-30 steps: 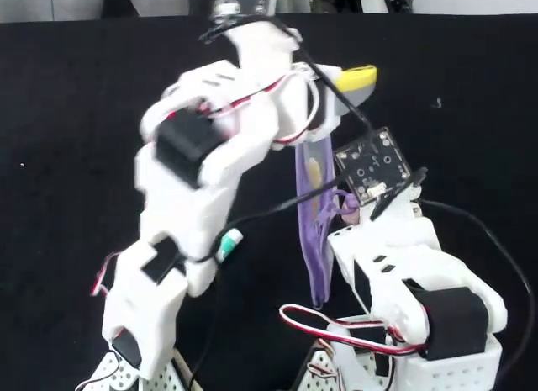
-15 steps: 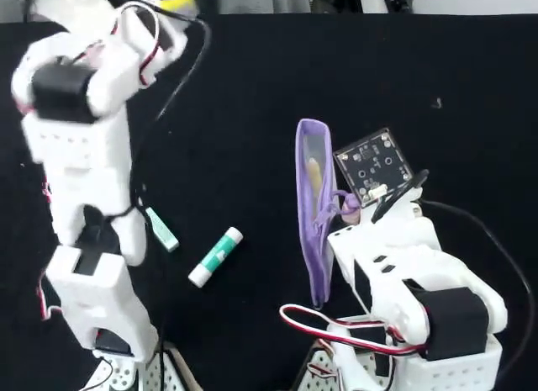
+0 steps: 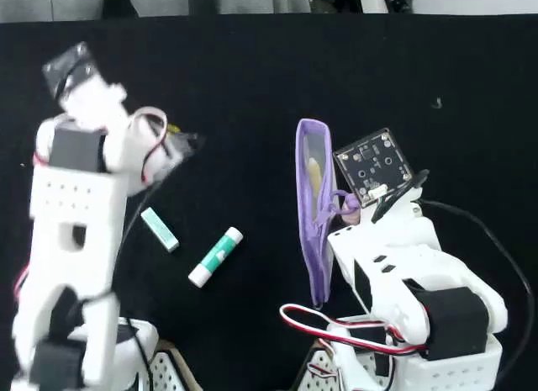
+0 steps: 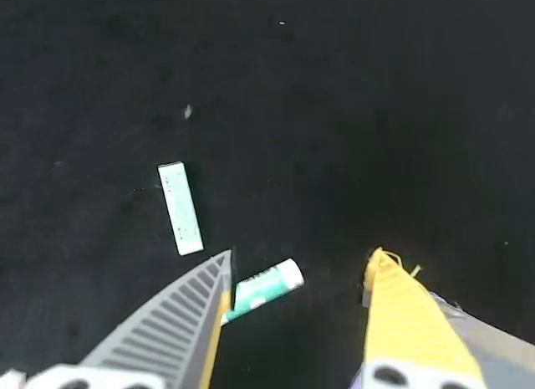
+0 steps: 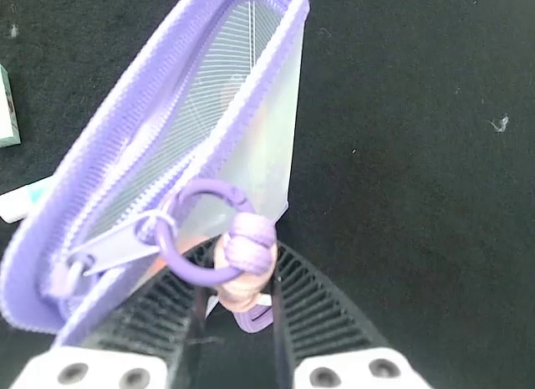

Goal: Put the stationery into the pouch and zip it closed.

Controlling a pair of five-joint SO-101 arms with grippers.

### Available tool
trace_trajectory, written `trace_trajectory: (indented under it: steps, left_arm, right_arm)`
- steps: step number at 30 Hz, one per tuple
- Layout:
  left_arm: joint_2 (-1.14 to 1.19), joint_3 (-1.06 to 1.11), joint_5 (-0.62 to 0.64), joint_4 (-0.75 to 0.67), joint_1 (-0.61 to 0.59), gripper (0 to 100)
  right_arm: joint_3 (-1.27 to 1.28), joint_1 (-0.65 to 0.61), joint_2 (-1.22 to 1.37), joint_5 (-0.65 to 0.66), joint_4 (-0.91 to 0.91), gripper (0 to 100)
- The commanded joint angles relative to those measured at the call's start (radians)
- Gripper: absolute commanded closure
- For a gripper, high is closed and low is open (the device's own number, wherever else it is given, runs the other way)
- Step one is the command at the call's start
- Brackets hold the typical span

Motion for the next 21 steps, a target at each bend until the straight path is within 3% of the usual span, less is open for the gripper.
trace_trajectory:
  steps: [1,6,11,13,21]
  left_arm:
    - [-0.222,0.3,0.003,-0.16,-0.068,75]
    - [-0.304,0.575,-0.043,-0.23,-0.094,74]
    - [-0.322,0.774,-0.388,-0.238,-0.096,75]
    - [-0.313,0.842,-0.471,-0.282,-0.102,75]
    - [-0.313,1.075,-0.298,-0.677,-0.104,75]
  right_arm:
    - [0.002,0.011,-0.004,0.0,0.005,98.7]
    - [0.018,0.011,-0.004,0.0,0.002,98.7]
    - [0.018,0.011,-0.004,0.0,0.002,98.7]
    - [0.018,0.011,-0.004,0.0,0.002,98.7]
    - [0.018,0.011,-0.004,0.0,0.002,98.7]
